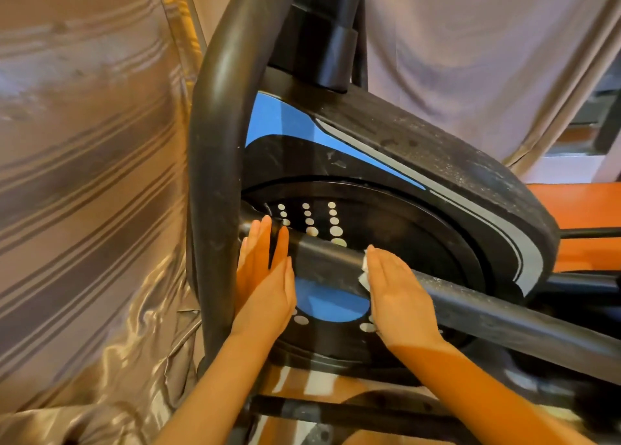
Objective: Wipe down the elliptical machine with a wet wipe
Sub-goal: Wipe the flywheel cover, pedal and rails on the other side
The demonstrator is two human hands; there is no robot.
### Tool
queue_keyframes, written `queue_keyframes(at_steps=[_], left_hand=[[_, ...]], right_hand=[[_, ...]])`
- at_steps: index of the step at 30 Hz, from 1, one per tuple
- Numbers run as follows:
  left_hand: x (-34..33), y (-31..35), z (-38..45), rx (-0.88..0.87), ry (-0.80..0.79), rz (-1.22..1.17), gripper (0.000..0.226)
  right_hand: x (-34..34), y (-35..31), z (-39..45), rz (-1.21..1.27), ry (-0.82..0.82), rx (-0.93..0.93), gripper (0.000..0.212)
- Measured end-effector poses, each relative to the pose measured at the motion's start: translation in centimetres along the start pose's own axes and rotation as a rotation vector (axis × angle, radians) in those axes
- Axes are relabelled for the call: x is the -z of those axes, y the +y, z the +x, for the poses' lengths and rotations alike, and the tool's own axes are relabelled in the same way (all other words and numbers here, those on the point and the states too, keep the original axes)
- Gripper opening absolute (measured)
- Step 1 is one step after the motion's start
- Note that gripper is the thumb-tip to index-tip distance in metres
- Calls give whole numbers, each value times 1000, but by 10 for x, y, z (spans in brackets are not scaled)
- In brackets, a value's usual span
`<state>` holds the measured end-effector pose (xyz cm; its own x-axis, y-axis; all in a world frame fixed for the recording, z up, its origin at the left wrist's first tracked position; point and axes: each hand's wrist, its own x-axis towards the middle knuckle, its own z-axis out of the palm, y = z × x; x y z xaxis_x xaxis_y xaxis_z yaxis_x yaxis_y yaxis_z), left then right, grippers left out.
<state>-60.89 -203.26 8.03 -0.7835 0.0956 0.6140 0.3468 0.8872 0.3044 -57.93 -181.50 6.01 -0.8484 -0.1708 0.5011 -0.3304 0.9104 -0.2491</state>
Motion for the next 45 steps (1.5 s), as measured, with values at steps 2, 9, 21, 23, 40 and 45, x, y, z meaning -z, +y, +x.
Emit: queue_keyframes(at_steps=[2, 9, 21, 23, 40, 45], left_hand=[[3, 1, 0, -14, -9, 107, 72], [-5, -14, 5, 2, -32, 67, 86], [-1, -5, 0, -21, -22, 86, 87], [-2, -2, -1, -46, -3, 147, 74], [2, 4, -3, 1, 1, 128, 52], [3, 6, -3, 3, -13, 143, 57]], right_hand=[[7, 7, -12, -58, -86, -125, 107], [-8, -41, 37, -36, 57, 50, 84], [13, 21, -22, -116, -12, -115, 101], [18, 29, -29, -157, -32, -164, 101], [33, -3, 26, 130, -296, -70, 53], [24, -20, 38, -14, -153, -78, 20]])
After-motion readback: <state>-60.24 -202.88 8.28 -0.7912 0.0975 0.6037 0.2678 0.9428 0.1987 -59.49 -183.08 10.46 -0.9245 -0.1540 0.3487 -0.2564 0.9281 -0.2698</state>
